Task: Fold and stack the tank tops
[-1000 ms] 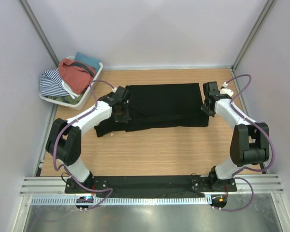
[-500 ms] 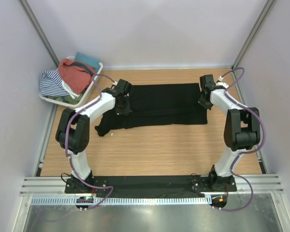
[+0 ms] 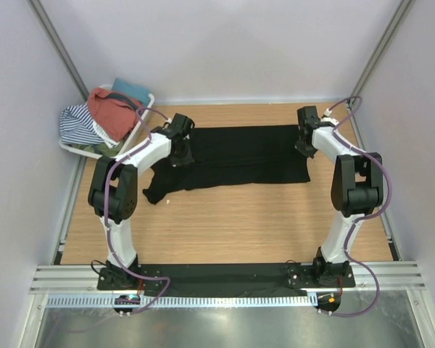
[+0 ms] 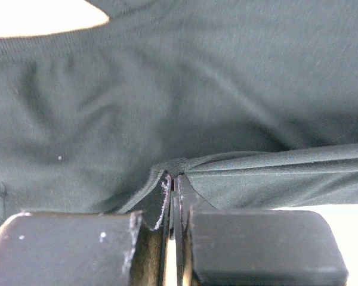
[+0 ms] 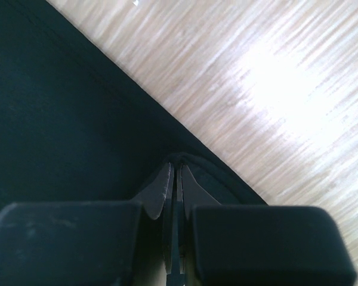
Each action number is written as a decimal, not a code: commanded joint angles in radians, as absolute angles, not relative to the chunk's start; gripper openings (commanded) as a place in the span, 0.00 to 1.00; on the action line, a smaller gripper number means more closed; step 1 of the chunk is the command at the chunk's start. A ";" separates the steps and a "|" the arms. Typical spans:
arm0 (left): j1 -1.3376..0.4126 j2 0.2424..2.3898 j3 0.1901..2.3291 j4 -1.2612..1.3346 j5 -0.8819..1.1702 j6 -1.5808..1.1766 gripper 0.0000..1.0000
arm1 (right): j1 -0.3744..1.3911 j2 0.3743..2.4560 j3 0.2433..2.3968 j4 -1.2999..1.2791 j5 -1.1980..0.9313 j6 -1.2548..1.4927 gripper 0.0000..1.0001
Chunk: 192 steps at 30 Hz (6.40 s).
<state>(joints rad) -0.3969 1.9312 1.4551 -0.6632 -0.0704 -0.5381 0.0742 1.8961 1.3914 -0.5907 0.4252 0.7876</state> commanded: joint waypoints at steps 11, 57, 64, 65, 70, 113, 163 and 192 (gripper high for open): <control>-0.380 1.965 1.621 -0.670 -0.190 -0.505 0.52 | 0.067 1.922 1.548 -0.606 0.521 0.784 0.65; -0.483 1.508 0.988 -0.459 -0.044 -0.621 0.64 | 0.064 1.681 0.983 -0.432 0.512 0.914 0.01; -0.483 1.457 0.928 -0.485 -0.095 -0.629 0.67 | 0.064 1.543 0.865 -0.476 0.554 0.885 0.01; -0.483 1.421 0.916 -0.486 -0.095 -0.637 0.67 | 0.064 1.531 0.835 -0.469 0.551 0.881 0.01; -0.482 1.270 0.841 -0.528 -0.143 -0.661 0.69 | 0.066 1.483 0.767 -0.454 0.549 0.870 0.01; -0.245 1.456 0.819 -0.362 -0.302 -0.620 0.00 | 0.058 1.433 0.756 -0.471 0.497 0.836 0.01; -0.113 1.307 0.884 -0.698 -0.526 -0.919 0.23 | 0.058 1.106 0.586 -0.713 0.383 0.907 0.18; -0.314 1.733 1.339 -0.276 -0.003 -0.632 0.80 | 0.055 1.360 0.945 -0.324 0.411 0.615 0.46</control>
<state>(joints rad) -0.3210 1.6642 1.2602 -0.3359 -0.0589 -0.6662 0.0628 1.2732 0.8391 -0.4274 0.3843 0.6762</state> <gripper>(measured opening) 0.809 0.467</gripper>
